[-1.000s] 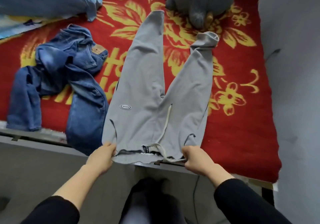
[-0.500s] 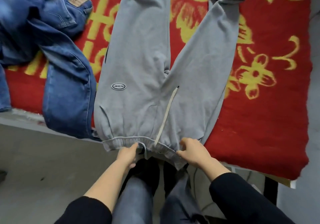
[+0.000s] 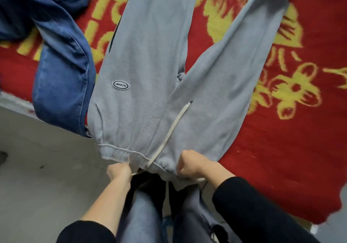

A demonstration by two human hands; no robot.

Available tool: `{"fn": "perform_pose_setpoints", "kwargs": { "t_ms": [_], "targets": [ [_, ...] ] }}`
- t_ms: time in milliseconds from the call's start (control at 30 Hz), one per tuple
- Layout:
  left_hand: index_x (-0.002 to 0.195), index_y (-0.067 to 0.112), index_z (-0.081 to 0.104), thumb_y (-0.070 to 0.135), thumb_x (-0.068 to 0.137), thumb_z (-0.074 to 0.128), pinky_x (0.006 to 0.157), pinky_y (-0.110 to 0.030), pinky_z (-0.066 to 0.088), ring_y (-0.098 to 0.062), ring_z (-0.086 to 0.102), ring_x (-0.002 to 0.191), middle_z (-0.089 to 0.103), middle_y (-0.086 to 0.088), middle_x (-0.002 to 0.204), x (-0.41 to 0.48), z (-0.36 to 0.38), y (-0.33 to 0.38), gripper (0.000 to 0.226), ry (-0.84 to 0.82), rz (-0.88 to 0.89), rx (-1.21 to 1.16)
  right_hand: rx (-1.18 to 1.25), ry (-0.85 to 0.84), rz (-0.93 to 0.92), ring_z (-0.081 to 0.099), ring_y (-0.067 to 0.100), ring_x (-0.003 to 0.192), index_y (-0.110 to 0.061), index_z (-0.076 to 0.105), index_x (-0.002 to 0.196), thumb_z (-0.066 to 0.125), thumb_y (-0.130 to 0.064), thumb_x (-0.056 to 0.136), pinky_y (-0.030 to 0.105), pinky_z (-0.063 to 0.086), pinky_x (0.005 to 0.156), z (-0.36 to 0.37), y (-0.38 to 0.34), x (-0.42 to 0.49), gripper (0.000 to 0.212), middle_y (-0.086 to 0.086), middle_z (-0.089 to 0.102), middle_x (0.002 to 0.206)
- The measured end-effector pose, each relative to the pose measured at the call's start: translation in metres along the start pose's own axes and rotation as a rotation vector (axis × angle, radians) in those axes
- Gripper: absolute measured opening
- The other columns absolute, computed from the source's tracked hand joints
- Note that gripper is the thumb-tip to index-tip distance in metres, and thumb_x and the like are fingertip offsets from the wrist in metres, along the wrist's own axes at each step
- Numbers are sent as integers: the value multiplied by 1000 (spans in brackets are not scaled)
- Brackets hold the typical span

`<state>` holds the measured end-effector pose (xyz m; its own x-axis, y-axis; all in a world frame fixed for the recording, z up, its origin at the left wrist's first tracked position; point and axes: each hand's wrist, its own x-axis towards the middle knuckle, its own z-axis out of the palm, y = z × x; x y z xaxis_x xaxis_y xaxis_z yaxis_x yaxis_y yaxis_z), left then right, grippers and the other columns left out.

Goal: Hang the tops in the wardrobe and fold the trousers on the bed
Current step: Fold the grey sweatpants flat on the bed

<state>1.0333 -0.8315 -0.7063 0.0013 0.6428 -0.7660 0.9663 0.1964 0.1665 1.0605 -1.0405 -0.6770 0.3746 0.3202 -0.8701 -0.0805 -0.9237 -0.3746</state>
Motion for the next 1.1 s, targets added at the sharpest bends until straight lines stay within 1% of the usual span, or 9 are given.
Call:
{"fn": "perform_pose_setpoints", "kwargs": {
  "t_ms": [67, 133, 433, 733, 800, 867, 933, 1000, 1100],
  "targets": [
    [130, -6, 36, 9, 84, 66, 103, -43, 31, -38, 37, 126, 37, -29, 137, -16, 13, 15, 57, 195, 159, 185, 102, 89, -17, 59, 28, 77, -7, 70, 87, 59, -19, 81, 29, 42, 61, -23, 17, 0, 17, 11, 62, 78],
    [138, -1, 30, 10, 79, 69, 107, -43, 19, -40, 23, 132, 26, -28, 142, -42, 30, 34, 72, 220, 430, 328, 262, 249, 19, 64, 25, 88, -12, 73, 92, 57, -16, 85, 31, 50, 73, -52, 44, 0, 18, 9, 71, 92],
    [143, 23, 35, 21, 90, 52, 114, -38, 21, -25, 13, 143, 15, -7, 155, -141, 170, 88, 57, -283, 1436, 857, 619, 906, 367, 55, 18, 81, -13, 58, 102, 53, -17, 89, 28, 38, 68, -164, 177, -2, 14, 2, 60, 96],
    [146, 46, -9, 50, 87, 38, 111, -41, -18, -26, -40, 135, -36, 0, 152, -128, 236, 106, 75, -308, 1613, 1243, 1081, 1018, 354, 59, 16, 88, -15, 54, 102, 70, -30, 81, 35, 50, 77, -241, 206, 38, 30, -2, 61, 97],
    [147, 48, -3, 57, 82, 33, 113, -42, -12, -26, -34, 138, -28, -1, 155, -120, 235, 114, 75, -302, 1677, 1235, 1067, 1129, 254, 63, 15, 79, -11, 60, 90, 69, -18, 76, 32, 54, 73, -260, 203, 38, 19, 0, 67, 88],
    [147, 43, 17, 53, 78, 38, 118, -47, 5, -30, -11, 144, 1, -8, 160, -117, 234, 128, 73, -235, 1756, 1209, 928, 1336, 233, 55, 11, 62, -8, 59, 81, 66, -13, 73, 20, 44, 56, -273, 203, 29, 12, -4, 61, 72],
    [145, 36, 31, 43, 75, 43, 114, -50, 12, -35, 8, 144, 22, -13, 156, -120, 233, 147, 71, -162, 1879, 1177, 840, 1424, 321, 52, 18, 63, -10, 51, 83, 63, -12, 74, 22, 37, 54, -271, 209, 19, 15, -6, 53, 69],
    [144, 33, 33, 37, 74, 44, 112, -50, 11, -35, 14, 144, 24, -12, 156, -123, 231, 170, 71, -112, 1985, 1146, 823, 1335, 496, 54, 32, 83, -11, 44, 95, 63, -13, 75, 33, 37, 66, -261, 220, 15, 27, 2, 52, 85],
    [149, 35, 20, 45, 81, 38, 116, -43, 4, -30, 4, 146, 12, -9, 159, -119, 226, 209, 70, -86, 1817, 970, 521, 1216, 601, 40, 37, 119, -10, 38, 126, 67, -17, 75, 47, 36, 95, -258, 221, 24, 59, 14, 40, 128]
  ]
}}
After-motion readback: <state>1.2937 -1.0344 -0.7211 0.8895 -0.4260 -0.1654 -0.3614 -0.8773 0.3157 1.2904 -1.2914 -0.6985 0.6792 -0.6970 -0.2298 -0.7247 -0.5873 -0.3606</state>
